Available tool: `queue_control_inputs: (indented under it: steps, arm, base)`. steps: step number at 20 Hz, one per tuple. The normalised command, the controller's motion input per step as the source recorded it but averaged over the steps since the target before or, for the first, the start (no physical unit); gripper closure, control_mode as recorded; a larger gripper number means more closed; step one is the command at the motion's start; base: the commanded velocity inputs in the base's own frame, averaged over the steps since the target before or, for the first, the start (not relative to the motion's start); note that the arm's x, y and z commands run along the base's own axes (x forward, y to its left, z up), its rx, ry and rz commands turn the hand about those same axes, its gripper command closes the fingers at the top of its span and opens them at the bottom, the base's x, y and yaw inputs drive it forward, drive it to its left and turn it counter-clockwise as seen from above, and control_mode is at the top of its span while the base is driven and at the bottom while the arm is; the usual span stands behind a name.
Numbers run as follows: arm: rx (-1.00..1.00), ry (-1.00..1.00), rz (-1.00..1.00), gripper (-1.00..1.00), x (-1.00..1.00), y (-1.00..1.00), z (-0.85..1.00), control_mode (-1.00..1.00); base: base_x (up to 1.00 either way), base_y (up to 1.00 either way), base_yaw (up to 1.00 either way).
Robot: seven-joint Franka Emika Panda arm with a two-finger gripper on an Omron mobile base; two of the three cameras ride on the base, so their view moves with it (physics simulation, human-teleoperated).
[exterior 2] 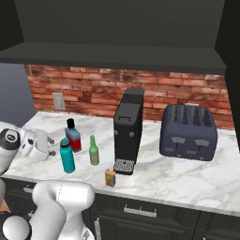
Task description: Sort all alcoholic drinks to one cabinet, and non-alcoholic drinks to the other.
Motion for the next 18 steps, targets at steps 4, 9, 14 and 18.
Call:
queue_control_inputs:
  steps: [4,9,14,18]
  arm:
    - [0.0,0.0,0.0,-1.0,0.06,-0.03,0.0,-1.0]
    - [0.0,0.0,0.0,-1.0,0.07,-0.06,0.0,-1.0]
    - [0.0,0.0,0.0,-1.0,0.06,-0.08,0.0,-1.0]
    - [0.0,0.0,0.0,-1.0,0.08,-0.11,-0.03,-1.0]
  base:
    - [0.0,0.0,0.0]
    - [0.0,0.0,0.0]
    - [0.0,0.0,0.0]
    - [0.0,0.0,0.0]
